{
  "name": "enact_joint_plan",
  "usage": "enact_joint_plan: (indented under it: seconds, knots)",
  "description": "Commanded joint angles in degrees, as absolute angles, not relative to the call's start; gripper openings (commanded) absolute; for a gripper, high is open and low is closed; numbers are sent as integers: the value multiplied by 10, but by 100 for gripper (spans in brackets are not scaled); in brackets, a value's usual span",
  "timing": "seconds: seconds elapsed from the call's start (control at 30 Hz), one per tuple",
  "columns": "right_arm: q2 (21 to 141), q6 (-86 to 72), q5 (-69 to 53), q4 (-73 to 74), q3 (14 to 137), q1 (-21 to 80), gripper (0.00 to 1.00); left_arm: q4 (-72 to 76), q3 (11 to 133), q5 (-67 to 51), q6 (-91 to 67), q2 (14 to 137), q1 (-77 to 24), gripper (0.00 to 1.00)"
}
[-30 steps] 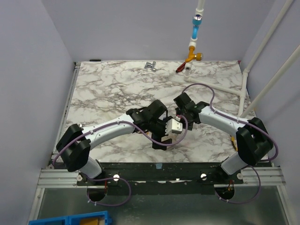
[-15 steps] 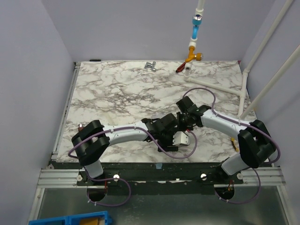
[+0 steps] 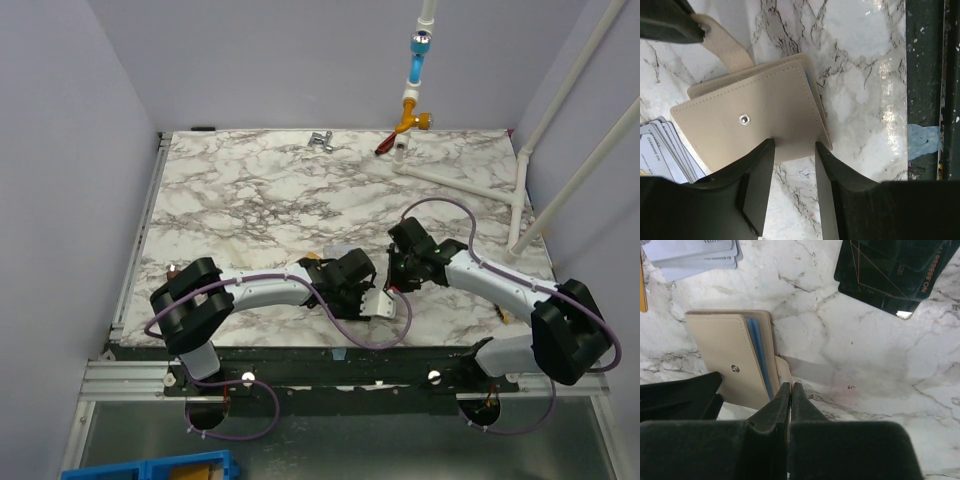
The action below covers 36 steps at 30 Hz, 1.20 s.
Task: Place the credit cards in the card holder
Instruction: Close the card holder at the center of the board.
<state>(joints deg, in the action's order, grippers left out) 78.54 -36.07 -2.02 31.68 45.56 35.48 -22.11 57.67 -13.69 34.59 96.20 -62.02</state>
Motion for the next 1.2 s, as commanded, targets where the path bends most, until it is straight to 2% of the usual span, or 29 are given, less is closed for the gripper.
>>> enact_joint_plan:
  seconds: [0.0,0.33,0.63,1.17]
  knots:
    - [746,-390,-46,313,427,350,1,-240,562,-137,396,940,-623,39]
    - [692,-432,-120,294,391,351,1,-295,593,-191,430,934,-628,45]
    - [731,-428,-143,287,425,351,1,-306,620,-200,432,945,-634,47]
    - [769,-410,-159,287,430,351,1,-323,631,-214,453,994,-659,44]
